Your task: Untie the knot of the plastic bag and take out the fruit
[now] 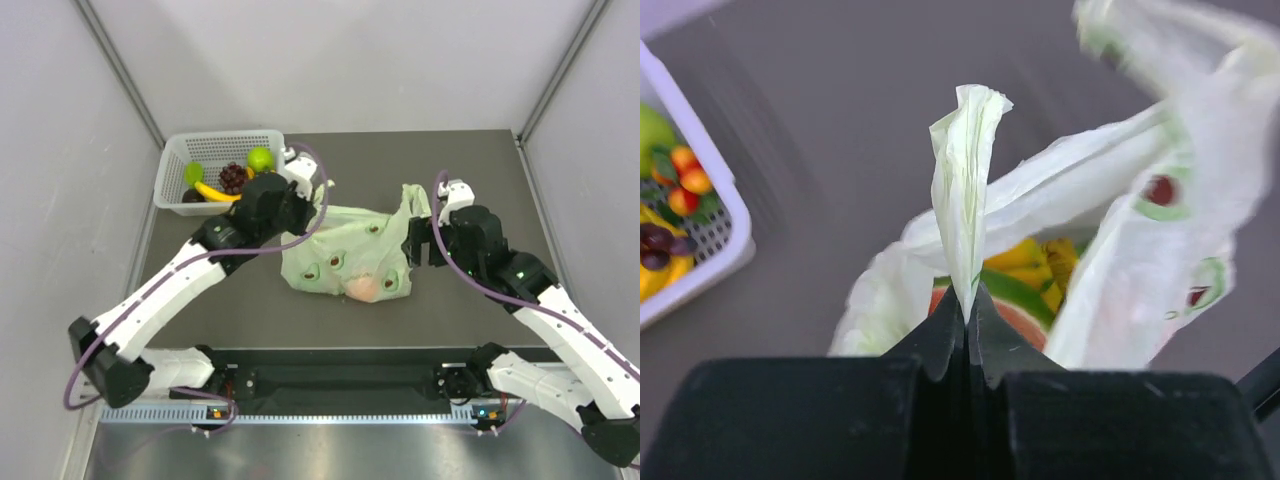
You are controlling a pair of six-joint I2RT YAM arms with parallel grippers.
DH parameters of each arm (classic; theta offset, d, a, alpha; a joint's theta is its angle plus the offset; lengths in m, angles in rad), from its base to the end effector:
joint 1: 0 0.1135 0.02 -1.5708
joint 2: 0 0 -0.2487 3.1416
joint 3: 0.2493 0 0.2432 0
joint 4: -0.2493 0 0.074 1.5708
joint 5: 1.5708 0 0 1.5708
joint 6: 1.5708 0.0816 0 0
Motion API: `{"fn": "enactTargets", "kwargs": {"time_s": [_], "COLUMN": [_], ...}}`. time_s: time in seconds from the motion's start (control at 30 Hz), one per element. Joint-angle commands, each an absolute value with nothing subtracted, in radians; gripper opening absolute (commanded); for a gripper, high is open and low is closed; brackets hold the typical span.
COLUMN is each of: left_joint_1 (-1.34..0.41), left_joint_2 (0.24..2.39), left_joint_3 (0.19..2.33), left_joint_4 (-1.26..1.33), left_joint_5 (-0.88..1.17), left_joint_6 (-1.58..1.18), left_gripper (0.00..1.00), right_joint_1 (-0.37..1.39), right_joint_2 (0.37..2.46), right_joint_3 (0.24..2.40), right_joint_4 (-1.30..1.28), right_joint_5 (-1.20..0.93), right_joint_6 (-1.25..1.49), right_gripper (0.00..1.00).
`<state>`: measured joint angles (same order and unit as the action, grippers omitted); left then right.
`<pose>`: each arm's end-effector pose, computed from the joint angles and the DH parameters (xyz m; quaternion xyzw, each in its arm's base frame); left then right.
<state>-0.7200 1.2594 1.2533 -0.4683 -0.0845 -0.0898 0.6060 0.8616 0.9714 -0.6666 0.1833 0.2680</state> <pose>0.2436 -0.2045 0.3379 0.2433 0.8175 -0.1720 0.4928 0.1866 0.1112 0.3062 -0.1026 0.8656 0.1321 0.4719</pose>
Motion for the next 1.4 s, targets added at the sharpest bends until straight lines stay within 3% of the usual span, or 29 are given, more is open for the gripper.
{"fn": "enactTargets", "kwargs": {"time_s": [0.0, 0.37, 0.7, 1.1, 1.2, 1.23, 1.33, 1.37], "left_joint_1": [-0.721, -0.721, -0.726, -0.726, -0.726, -0.724, -0.724, -0.724], "left_joint_2": [1.181, 1.085, 0.835, 0.721, 0.712, 0.707, 0.696, 0.693], "left_joint_3": [1.220, 1.066, 0.741, 0.663, 0.647, 0.643, 0.629, 0.620], "left_joint_4": [-0.325, -0.290, -0.143, -0.141, -0.127, -0.123, -0.115, -0.110], "left_joint_5": [-0.132, 0.058, -0.021, -0.057, -0.060, -0.063, -0.089, -0.094], "left_joint_6": [-0.175, -0.293, -0.437, -0.486, -0.497, -0.503, -0.515, -0.515], "left_gripper": [0.00, 0.00, 0.00, 0.00, 0.00, 0.00, 0.00, 0.00], "right_joint_1": [0.606, 0.666, 0.813, 0.923, 0.923, 0.919, 0.908, 0.902], "right_joint_2": [0.880, 1.087, 1.353, 1.620, 1.664, 1.689, 1.715, 1.715], "right_joint_3": [1.051, 1.288, 1.439, 1.562, 1.597, 1.614, 1.637, 1.641], "right_joint_4": [-0.603, -0.607, -0.663, -0.745, -0.770, -0.775, -0.792, -0.792], "right_joint_5": [0.147, 0.190, 0.216, 0.150, 0.153, 0.159, 0.175, 0.173], "right_joint_6": [0.253, 0.164, 0.075, -0.080, -0.080, -0.077, -0.061, -0.060], "right_gripper": [0.89, 0.95, 0.97, 0.92, 0.74, 0.52, 0.15, 0.09]}}
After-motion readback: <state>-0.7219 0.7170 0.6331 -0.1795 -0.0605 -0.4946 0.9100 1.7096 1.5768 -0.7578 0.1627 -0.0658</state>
